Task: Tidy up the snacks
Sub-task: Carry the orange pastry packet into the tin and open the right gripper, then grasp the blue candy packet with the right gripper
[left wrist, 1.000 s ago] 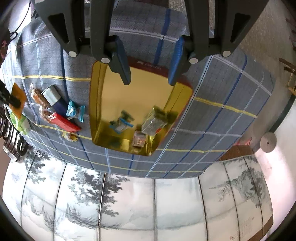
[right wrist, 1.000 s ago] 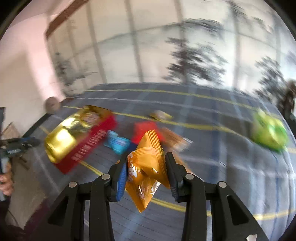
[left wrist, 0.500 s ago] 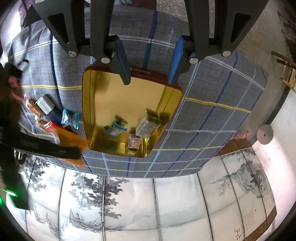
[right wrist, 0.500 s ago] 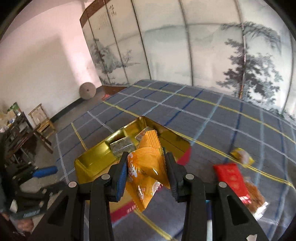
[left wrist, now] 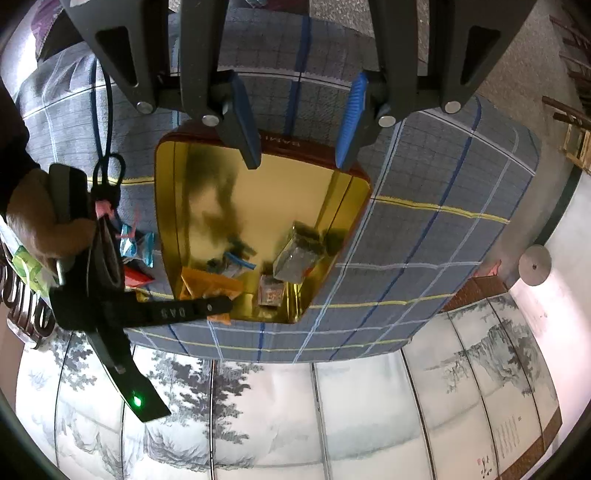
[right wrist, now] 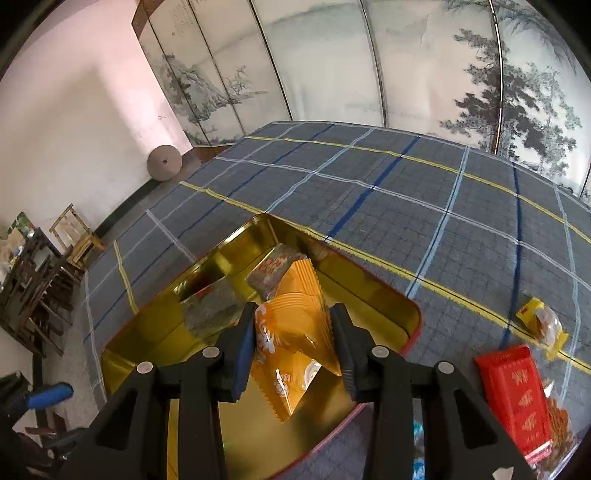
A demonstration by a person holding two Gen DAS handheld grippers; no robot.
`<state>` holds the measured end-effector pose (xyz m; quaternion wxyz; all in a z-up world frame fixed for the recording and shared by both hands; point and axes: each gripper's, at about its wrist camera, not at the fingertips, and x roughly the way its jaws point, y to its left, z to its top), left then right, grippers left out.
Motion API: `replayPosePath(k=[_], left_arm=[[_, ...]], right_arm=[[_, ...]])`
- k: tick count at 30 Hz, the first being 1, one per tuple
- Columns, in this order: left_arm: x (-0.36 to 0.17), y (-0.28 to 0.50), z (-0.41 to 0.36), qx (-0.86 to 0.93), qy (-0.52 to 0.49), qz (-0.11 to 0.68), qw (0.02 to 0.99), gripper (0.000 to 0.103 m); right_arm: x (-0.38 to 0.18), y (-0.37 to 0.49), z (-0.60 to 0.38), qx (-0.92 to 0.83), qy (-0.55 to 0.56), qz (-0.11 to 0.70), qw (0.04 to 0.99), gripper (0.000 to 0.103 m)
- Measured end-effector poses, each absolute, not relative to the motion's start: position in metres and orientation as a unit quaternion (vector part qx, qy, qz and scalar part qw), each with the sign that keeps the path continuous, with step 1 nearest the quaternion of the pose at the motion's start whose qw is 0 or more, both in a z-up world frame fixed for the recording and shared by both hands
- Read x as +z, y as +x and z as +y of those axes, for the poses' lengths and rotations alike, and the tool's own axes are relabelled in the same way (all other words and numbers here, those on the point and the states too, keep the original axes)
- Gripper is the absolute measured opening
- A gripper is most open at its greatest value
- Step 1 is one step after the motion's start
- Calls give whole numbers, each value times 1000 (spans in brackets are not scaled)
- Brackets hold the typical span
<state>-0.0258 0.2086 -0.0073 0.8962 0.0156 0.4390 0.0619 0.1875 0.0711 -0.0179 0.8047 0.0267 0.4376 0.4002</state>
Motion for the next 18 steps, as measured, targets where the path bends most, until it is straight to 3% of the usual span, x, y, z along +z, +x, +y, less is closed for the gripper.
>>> replayPosePath(k=[4,8,14,18], left_arm=[[-12,-23,209,63,13,446,893,43],[-12,-23,209,61,11,445,893,43],[-10,-25,201,47,11,441,896,43],[-14,-24,185,31,19,448,893,43]], right_arm=[[-12,193,58,404,56,430,805,49],[6,184,13,404,73,401,819,49],[4,150,-37,404,-75,417,811,51],[-6,146,-39,411,-106,425,799,51]])
